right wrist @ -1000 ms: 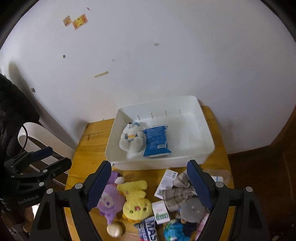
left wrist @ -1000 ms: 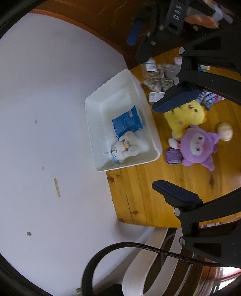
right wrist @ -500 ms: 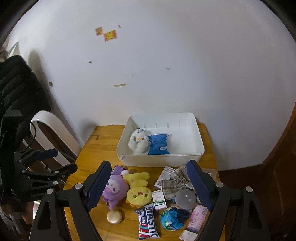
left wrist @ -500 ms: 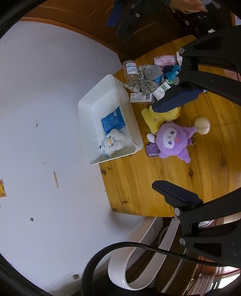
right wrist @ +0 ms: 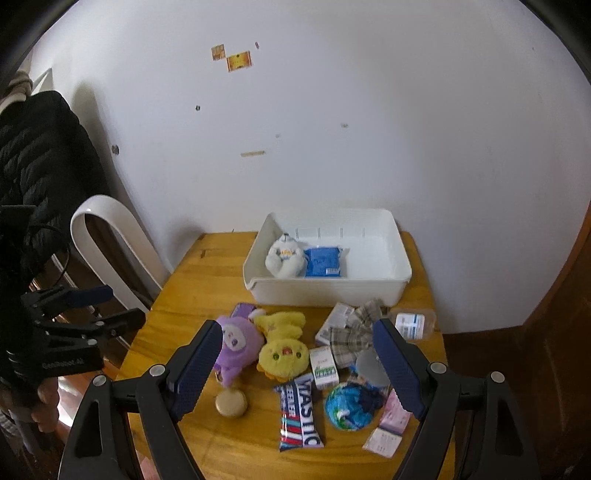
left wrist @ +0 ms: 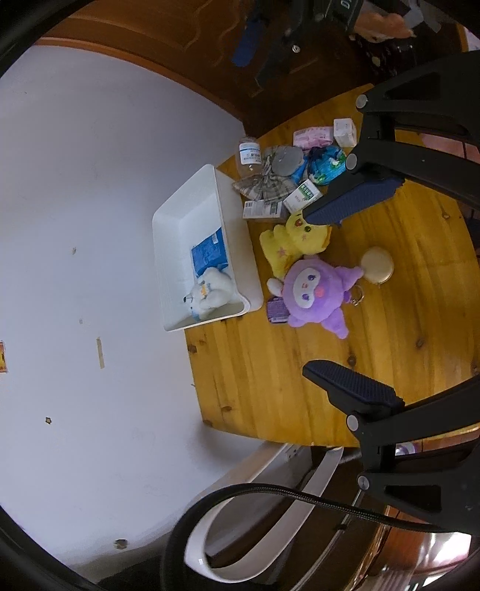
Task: Organize objects
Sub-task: 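Grasp the gold compact with the left tool while the right tool grasps the striped snack bar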
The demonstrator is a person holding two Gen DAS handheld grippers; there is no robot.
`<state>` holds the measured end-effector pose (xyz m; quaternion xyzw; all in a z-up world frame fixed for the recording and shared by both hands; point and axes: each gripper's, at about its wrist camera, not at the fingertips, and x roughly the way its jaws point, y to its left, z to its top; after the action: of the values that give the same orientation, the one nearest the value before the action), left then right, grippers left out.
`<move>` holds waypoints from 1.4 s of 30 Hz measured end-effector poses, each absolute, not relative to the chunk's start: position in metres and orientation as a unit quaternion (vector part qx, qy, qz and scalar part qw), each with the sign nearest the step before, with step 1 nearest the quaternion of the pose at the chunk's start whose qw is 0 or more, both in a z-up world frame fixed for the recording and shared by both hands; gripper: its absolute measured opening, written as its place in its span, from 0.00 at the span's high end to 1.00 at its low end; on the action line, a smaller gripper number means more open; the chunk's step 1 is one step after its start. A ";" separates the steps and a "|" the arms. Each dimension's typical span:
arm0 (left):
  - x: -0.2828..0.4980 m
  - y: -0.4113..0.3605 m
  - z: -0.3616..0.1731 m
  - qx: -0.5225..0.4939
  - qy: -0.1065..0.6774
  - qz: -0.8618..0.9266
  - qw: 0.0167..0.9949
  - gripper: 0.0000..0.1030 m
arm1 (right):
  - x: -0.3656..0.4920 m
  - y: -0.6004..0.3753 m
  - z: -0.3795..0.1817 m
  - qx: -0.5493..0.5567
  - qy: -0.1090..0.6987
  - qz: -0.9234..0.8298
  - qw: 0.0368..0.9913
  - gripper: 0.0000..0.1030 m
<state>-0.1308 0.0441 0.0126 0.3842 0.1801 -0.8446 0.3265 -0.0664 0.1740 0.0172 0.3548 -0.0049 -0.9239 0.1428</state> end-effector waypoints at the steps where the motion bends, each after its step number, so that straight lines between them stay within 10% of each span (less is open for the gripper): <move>1: -0.129 0.046 0.009 0.383 0.182 -0.845 0.326 0.23 | -0.064 0.174 0.013 0.357 -0.004 -0.923 0.142 0.18; 42: -0.167 0.057 -0.201 0.431 0.298 -0.778 0.347 0.23 | -0.065 0.150 -0.200 0.445 0.014 -0.886 0.128 0.29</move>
<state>-0.1672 0.0570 -0.2013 0.4305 0.2977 -0.7784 0.3466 -0.0649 0.1498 -0.2004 0.4451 0.0138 -0.8863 0.1276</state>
